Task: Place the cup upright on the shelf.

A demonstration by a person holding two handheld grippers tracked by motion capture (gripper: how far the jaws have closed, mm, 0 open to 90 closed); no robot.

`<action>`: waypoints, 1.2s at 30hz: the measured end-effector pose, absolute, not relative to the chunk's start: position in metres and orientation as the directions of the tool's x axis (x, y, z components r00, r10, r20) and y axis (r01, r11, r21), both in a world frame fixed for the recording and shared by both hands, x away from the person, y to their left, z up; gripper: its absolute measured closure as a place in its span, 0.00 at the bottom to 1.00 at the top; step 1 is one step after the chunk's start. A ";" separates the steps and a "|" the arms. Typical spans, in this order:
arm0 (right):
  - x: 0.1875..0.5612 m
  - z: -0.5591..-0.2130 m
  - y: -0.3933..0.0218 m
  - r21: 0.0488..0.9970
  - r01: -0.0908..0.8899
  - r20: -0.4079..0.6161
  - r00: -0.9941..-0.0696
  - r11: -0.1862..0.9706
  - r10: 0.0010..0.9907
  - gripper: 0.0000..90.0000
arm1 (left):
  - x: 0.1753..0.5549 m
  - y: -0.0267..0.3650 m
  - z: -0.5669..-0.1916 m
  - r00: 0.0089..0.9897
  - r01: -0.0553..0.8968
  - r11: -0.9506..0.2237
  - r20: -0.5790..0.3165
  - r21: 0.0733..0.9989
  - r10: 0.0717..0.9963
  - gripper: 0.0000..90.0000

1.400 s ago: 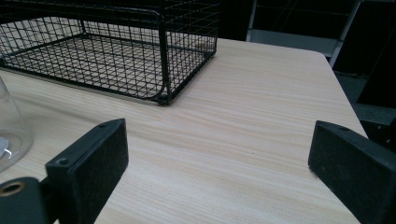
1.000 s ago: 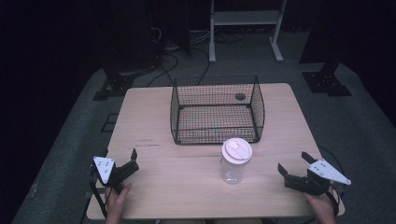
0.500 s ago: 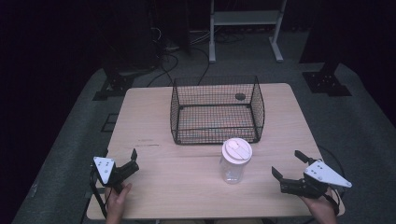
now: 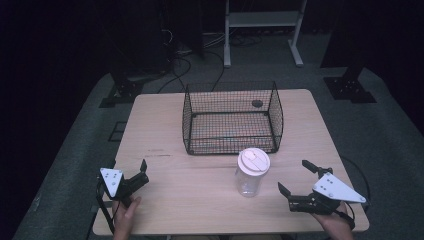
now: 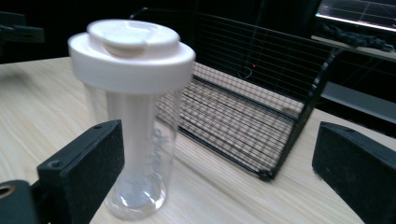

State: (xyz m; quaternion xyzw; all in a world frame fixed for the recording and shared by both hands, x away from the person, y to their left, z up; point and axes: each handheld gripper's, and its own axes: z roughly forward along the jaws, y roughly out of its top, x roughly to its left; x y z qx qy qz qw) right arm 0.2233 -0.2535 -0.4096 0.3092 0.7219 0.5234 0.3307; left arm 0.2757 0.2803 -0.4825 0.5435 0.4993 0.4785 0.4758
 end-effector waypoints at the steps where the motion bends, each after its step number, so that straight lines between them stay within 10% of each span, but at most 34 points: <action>1: 0.223 -0.408 -0.250 0.960 0.099 -0.154 -0.597 0.263 0.787 0.02 | 0.276 0.280 -0.482 0.043 0.088 -0.049 0.045 0.995 0.998 0.00; 36: 0.250 -0.412 -0.182 0.964 0.084 -0.139 -0.651 0.253 0.746 0.00 | 0.276 0.280 -0.482 0.044 0.086 -0.048 0.044 0.995 0.998 0.00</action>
